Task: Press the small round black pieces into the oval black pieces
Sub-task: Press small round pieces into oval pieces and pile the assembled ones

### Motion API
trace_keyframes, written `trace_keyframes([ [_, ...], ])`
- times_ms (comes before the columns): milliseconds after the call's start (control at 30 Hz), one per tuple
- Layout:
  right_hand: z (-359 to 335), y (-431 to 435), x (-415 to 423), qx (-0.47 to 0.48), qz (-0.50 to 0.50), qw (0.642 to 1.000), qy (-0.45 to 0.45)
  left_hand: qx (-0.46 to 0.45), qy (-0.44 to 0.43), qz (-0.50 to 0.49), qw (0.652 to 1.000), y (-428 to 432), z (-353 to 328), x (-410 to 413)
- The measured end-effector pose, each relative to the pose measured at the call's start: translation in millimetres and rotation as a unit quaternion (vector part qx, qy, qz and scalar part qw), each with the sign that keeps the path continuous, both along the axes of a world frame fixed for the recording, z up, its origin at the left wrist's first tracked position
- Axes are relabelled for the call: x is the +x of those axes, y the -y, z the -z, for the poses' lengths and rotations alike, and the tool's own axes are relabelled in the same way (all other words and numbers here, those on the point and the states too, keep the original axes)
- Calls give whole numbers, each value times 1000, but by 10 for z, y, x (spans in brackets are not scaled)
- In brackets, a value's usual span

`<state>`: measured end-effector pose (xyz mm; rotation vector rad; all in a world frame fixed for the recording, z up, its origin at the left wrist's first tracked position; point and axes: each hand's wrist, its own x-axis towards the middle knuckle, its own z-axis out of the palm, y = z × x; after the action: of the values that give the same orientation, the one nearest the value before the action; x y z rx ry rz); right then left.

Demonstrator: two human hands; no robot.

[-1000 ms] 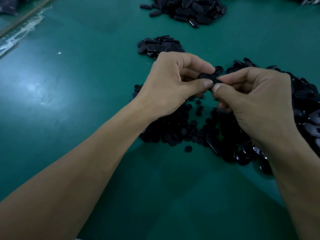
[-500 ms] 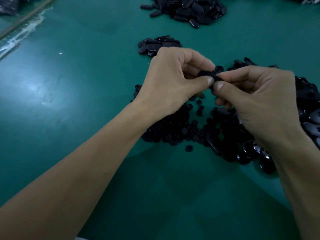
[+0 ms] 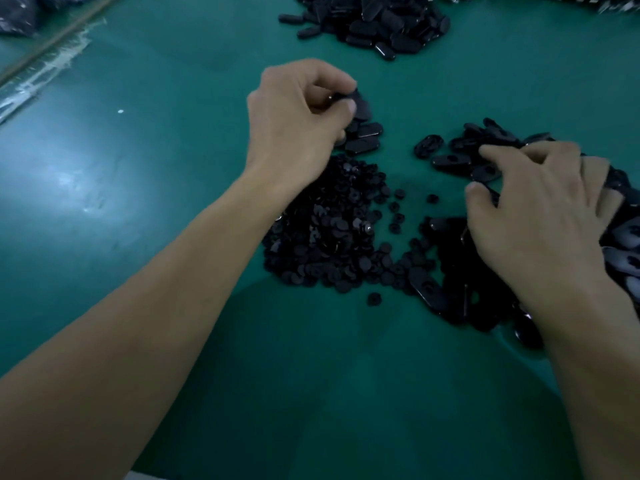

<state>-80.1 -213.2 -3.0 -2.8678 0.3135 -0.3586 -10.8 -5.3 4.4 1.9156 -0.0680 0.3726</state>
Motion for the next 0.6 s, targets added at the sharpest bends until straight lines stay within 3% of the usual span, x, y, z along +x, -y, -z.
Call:
trace_keyframes([
  [167,-21,27,16,-11,39,997,-66,88,-3,-59,994,-26,63,243],
  [600,20,54,53,9,43,999,-5,190,-48,-53,979,-50,155,419],
])
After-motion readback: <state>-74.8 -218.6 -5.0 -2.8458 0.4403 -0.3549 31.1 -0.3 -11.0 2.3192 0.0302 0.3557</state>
